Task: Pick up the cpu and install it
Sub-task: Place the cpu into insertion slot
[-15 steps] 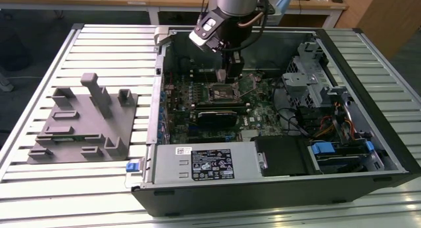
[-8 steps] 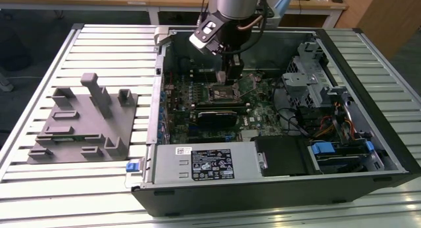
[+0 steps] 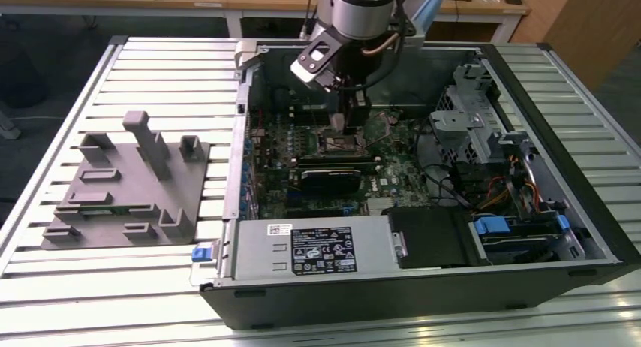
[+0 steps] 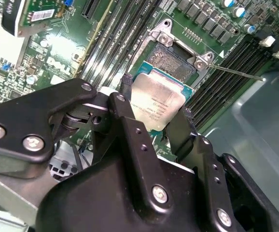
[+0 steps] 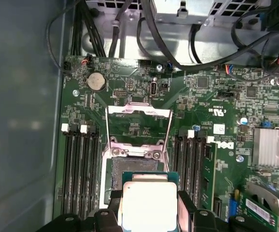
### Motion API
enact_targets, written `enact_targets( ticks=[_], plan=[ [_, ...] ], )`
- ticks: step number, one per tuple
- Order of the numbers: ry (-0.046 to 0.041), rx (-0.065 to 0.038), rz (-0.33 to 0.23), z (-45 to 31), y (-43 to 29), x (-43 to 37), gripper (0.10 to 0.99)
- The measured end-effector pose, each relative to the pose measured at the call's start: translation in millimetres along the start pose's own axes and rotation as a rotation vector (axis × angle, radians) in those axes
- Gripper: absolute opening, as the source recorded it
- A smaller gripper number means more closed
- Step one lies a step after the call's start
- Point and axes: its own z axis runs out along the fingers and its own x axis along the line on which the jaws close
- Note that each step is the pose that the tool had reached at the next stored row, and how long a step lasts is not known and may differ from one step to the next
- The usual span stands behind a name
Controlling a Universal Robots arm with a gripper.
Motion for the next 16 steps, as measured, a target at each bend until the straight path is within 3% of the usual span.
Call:
enact_targets(
  ticks=[8, 16],
  plan=[
    [-0.0001, 0.000, 0.000, 12.7, 0.0, 5.7, 0.537],
    [-0.0001, 0.000, 0.000, 22.5, -0.1, 6.5, 0.537]
  ],
)
